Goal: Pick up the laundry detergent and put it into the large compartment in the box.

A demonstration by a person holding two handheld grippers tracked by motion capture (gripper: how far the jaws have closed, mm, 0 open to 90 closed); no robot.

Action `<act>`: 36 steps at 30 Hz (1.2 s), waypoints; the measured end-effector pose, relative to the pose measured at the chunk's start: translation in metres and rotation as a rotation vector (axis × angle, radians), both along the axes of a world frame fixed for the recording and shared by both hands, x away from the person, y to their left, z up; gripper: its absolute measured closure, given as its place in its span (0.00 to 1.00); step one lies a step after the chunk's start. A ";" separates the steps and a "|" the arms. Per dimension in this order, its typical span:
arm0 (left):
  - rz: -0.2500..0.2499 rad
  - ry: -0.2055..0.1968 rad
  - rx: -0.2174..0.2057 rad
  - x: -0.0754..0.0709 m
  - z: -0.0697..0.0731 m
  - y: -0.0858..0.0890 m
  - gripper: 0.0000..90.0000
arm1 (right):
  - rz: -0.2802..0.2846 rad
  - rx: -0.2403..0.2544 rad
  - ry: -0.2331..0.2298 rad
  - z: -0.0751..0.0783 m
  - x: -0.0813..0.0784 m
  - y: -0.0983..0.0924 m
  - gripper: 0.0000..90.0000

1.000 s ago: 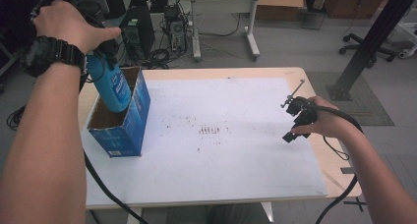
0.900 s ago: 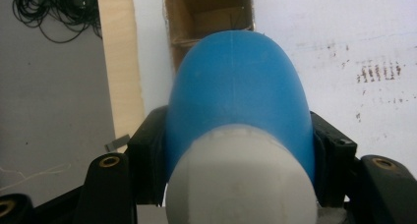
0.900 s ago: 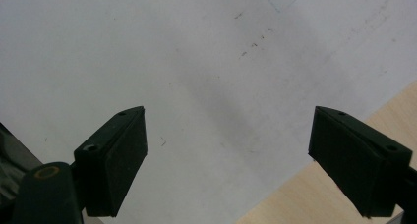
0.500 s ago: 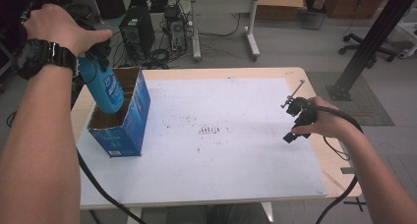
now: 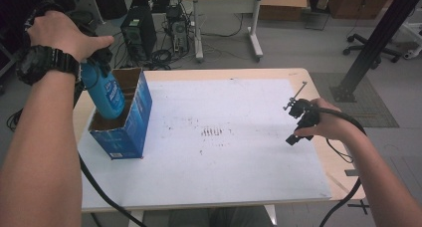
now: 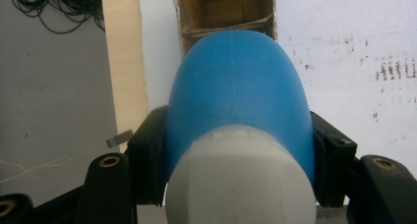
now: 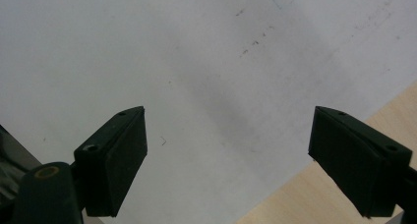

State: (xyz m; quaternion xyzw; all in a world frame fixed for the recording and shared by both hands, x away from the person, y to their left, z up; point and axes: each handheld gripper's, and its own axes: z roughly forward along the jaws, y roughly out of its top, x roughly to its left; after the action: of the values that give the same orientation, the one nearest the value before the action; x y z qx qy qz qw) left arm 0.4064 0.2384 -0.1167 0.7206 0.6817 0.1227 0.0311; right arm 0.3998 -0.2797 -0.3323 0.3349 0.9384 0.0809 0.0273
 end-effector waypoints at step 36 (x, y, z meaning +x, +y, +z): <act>0.000 0.069 -0.017 0.011 -0.062 0.004 0.42 | 0.002 -0.004 0.010 -0.006 0.000 -0.001 0.16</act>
State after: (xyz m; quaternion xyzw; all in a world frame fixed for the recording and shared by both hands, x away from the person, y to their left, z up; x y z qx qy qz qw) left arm 0.4175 0.2422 -0.1785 0.7240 0.6834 0.0923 0.0137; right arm 0.3996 -0.2804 -0.3385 0.3343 0.9390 0.0775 0.0229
